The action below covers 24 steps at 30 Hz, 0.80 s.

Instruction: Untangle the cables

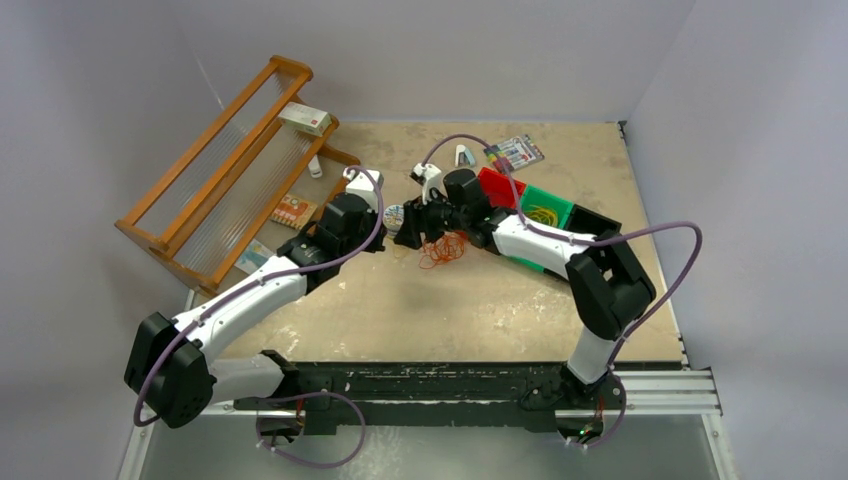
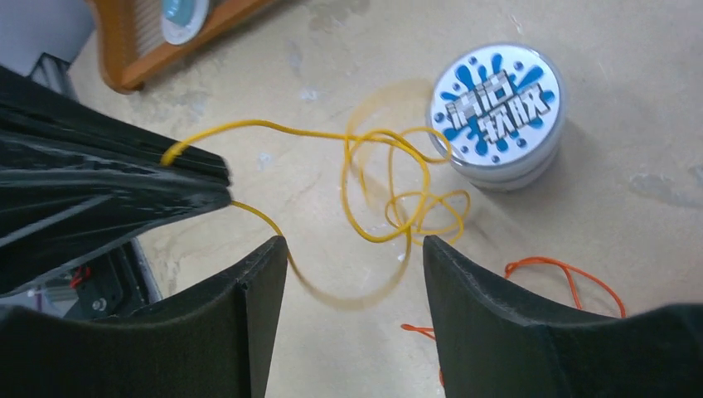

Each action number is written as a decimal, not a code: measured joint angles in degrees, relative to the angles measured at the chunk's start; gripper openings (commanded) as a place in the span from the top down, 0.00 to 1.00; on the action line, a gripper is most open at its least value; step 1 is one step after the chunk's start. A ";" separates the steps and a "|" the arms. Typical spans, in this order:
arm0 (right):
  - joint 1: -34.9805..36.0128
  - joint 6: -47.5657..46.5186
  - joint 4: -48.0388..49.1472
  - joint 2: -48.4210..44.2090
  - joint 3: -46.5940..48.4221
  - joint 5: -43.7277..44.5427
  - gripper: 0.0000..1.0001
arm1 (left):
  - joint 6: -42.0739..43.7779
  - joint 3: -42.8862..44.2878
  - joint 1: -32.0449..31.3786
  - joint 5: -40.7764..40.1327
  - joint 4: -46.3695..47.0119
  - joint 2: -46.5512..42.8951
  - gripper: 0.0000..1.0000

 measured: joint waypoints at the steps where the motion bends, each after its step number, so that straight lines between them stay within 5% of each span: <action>1: 0.09 0.00 -0.33 0.46 0.00 0.48 0.45 | -0.02 0.00 0.00 -0.07 -0.02 0.00 1.00; 6: 0.31 1.29 -1.79 1.64 -0.02 6.80 0.63 | -0.02 0.02 0.00 -0.85 -0.63 -0.59 1.00; 24: 0.98 8.09 0.00 2.14 -1.49 21.18 0.84 | 0.15 0.74 -0.37 -10.62 -7.04 -9.11 1.00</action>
